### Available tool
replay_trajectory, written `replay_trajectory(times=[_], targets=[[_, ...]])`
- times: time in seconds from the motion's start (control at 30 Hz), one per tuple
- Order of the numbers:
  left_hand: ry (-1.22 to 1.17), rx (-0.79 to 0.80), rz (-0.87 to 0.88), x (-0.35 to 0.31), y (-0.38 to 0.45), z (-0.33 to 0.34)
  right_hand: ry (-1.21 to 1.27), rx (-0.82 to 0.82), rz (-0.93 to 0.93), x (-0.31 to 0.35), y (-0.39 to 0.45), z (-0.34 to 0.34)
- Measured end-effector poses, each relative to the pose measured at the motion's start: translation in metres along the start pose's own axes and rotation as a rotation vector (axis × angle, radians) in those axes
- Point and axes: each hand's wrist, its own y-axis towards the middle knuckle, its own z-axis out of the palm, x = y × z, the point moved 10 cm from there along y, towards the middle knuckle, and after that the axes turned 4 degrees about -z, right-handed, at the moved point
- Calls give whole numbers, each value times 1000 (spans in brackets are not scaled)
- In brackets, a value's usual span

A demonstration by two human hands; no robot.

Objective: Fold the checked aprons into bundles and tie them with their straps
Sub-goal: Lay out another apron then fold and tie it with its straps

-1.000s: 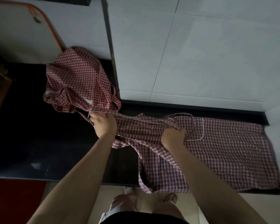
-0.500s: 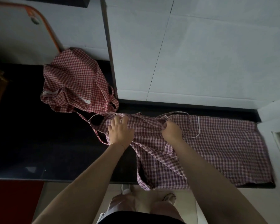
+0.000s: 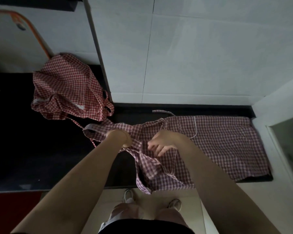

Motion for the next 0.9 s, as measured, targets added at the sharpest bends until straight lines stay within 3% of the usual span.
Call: replay_trajectory(times=[0.07, 0.13, 0.23, 0.3, 0.33, 0.4, 0.47, 0.57, 0.67, 0.73, 0.77, 0.83, 0.87, 0.9], targets=[[17, -115, -111, 27, -2, -3, -64, -288, -31, -11, 10, -36], [-50, -384, -160, 38, 0, -20, -228, -482, -24, -23, 12, -54], [-184, -663, -65, 29, -1, -32, -298, -782, 40, -48, 4, -65], [-168, -686, 100, 8, 3, -25, -233, -945, 111, -66, -9, -75], [-183, -626, 159, 1, 6, -18, -137, -939, 151, -76, -8, -75], [-272, -462, 187, -7, 15, 3, 86, -874, 186, -90, -2, -72], [-439, -409, 179, -7, 20, 15, 303, -816, 92, -88, 5, -66], [-844, -299, 231, -16, 25, 21, 479, -585, -11, -70, 13, -43], [-1463, -196, 233, -19, 26, 11, 161, -324, -109, -36, 9, -19], [-1750, -195, 153, -10, 27, 6, -158, -50, -85, -28, 4, 10], [-1781, -235, 119, -4, 28, 3, -281, 92, -26, -31, -3, 22], [-1593, -354, 44, 11, 32, -4, -408, 288, 117, -40, -17, 30], [-1443, -382, 14, 15, 31, -7, -444, 278, 145, -38, -19, 25], [-1298, -388, -3, 16, 31, -9, -454, 156, 142, -31, -15, 9]])
